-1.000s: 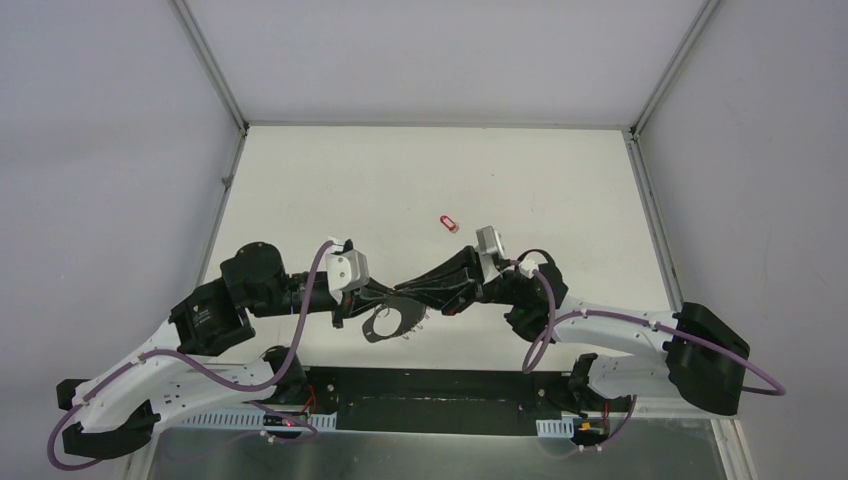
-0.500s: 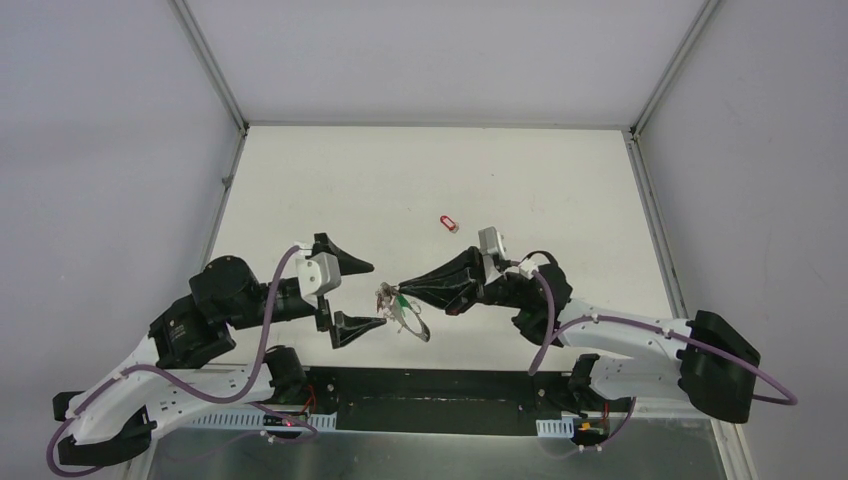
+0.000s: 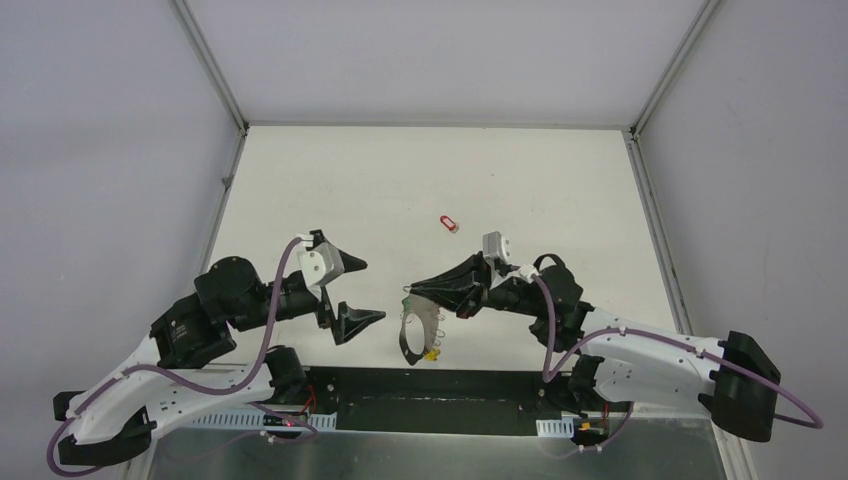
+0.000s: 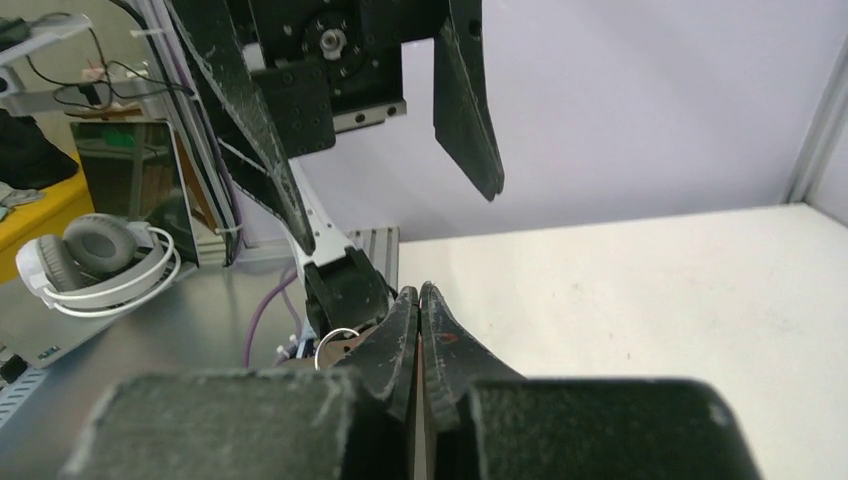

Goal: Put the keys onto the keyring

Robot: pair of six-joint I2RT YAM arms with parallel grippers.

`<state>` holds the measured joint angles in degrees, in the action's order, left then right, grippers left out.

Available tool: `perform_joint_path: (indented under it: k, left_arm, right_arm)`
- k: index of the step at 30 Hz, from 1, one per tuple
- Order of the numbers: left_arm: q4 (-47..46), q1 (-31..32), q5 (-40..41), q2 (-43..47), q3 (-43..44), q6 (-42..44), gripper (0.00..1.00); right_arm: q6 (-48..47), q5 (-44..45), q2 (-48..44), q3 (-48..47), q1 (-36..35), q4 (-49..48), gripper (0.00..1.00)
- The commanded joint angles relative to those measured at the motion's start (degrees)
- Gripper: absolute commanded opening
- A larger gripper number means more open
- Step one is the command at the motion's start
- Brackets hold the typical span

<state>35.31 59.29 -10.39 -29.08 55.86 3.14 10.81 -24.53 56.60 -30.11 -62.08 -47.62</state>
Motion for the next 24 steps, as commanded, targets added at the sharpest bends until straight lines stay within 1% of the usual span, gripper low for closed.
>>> perform_joint_path:
  k: [1,4,7,10,14,17,19,24]
  left_arm:
    - [0.0,0.4,7.1,-1.8,-0.5,-9.1,0.99]
    - [1.1,0.5,9.8,-2.8,-0.5,-13.5,0.99]
    - [1.7,0.4,13.4,-3.8,-1.2,-19.3,0.99]
    - [1.9,0.5,13.6,-6.0,-1.7,-21.9,0.99]
    - [1.9,0.4,14.0,-9.6,-1.6,-24.0,0.99]
    - [1.9,0.4,14.5,-12.9,-1.1,-25.0,0.99]
    - [1.8,0.3,14.5,-14.6,-0.5,-25.6,0.99]
    - [0.7,0.4,11.7,-17.9,-0.1,-26.5,0.99]
  right_arm:
    - [-3.6,4.0,-4.5,-1.1,0.0,9.9,0.00]
    - [-5.1,6.1,-7.8,-0.8,0.0,17.7,0.00]
    - [-5.6,8.8,-11.7,0.1,0.0,23.0,0.00]
    - [-6.7,12.3,-14.9,0.3,0.0,30.5,0.00]
    - [-8.4,14.4,-17.8,0.5,0.0,38.5,0.00]
    - [-8.3,17.1,-18.5,0.8,0.0,41.8,0.00]
    - [-8.3,19.2,-18.0,1.1,0.0,42.3,0.00]
    - [-8.9,24.1,-11.5,1.0,0.4,40.6,0.00]
